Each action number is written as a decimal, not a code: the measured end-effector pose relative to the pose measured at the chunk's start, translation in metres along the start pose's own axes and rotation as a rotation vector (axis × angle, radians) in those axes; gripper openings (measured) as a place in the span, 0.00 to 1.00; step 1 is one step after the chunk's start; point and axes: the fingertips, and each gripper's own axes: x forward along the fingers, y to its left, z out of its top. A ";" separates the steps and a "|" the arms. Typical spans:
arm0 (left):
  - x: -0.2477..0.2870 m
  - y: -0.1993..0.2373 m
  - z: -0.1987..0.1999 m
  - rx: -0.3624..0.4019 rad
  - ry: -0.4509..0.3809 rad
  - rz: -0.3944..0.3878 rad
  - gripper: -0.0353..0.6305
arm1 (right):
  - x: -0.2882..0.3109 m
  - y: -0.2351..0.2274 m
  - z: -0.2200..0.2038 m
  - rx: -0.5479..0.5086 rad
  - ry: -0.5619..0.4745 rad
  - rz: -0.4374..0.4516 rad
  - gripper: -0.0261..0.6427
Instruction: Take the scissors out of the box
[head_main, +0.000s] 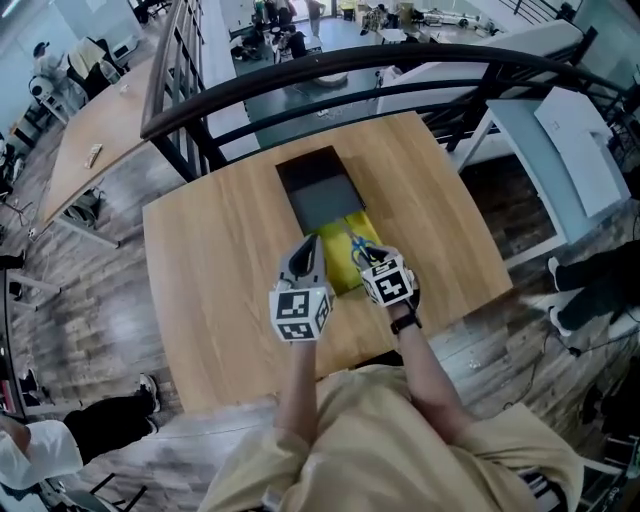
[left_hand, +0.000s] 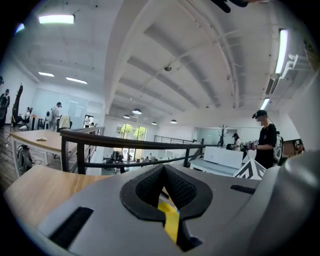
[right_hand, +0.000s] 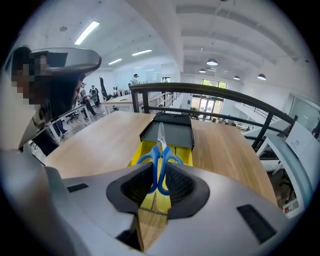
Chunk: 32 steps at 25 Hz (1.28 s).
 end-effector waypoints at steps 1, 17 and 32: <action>-0.004 -0.004 0.004 0.009 -0.008 -0.001 0.07 | -0.006 0.001 0.003 -0.002 -0.017 -0.007 0.16; -0.060 -0.047 0.081 0.110 -0.196 -0.024 0.07 | -0.115 0.010 0.069 -0.042 -0.332 -0.099 0.16; -0.069 -0.057 0.125 0.143 -0.286 -0.015 0.07 | -0.208 0.002 0.138 -0.066 -0.598 -0.161 0.16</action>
